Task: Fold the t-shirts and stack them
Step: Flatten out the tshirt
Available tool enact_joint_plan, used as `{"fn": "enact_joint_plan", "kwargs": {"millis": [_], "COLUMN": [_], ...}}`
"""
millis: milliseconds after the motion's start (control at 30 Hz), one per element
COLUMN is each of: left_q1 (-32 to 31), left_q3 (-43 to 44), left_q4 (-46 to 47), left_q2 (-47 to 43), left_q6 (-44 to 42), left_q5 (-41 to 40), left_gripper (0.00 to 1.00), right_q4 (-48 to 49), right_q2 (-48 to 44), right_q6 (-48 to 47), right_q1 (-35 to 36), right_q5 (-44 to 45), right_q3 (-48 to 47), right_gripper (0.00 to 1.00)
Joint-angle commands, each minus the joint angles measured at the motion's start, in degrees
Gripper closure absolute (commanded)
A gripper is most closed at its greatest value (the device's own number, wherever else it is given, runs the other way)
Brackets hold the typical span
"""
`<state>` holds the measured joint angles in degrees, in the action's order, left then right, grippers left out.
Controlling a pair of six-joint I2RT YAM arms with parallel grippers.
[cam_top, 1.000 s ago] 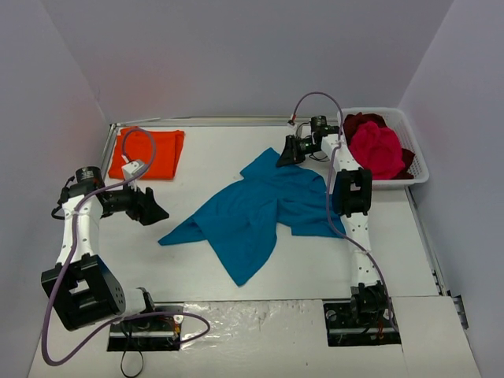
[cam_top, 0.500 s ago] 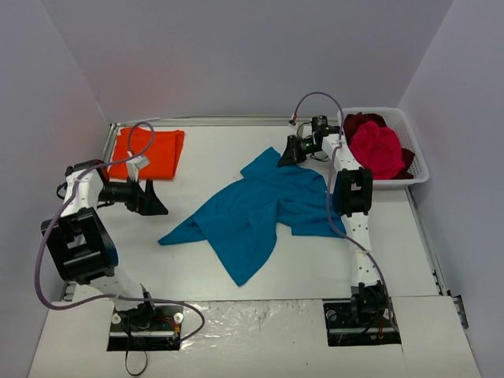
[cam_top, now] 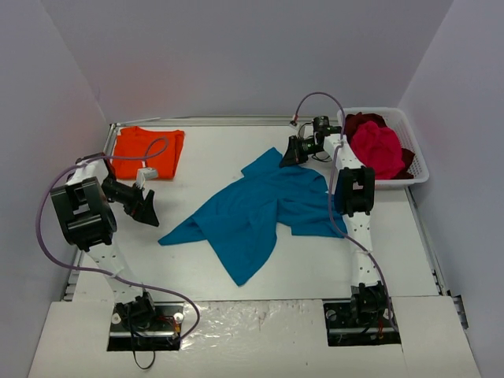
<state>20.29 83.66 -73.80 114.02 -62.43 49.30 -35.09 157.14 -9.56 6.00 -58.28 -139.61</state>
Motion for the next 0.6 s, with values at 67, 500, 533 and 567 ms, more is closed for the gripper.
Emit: {"fn": "enact_joint_plan", "kwargs": {"millis": [67,500,533,567], "left_q1": [0.27,-3.5,-3.86,-4.55], "left_q3": [-2.35,-9.39,-9.48,-9.48], "left_q4": [-19.89,-16.99,-17.17,-17.25], "left_q2": [0.5,2.52,2.87,3.05], "left_q6": [-3.22,-3.39,-3.48,-3.48], "left_q5": [-6.84,-7.2,-6.94,-6.67], "left_gripper": [0.06,0.08,0.12,0.12], "right_q4": [-4.63,-7.62,-7.71,-7.89], "right_q2": [-1.22,-1.05,-0.96,-0.96], "right_q6": [-4.32,-7.93,-8.01,-8.19], "right_q1": [0.68,4.19,4.28,4.28], "right_q5": [9.94,13.81,13.81,13.72], "right_q3": [2.41,2.15,2.06,1.98], "right_gripper": [1.0,1.0,1.0,1.0]}}
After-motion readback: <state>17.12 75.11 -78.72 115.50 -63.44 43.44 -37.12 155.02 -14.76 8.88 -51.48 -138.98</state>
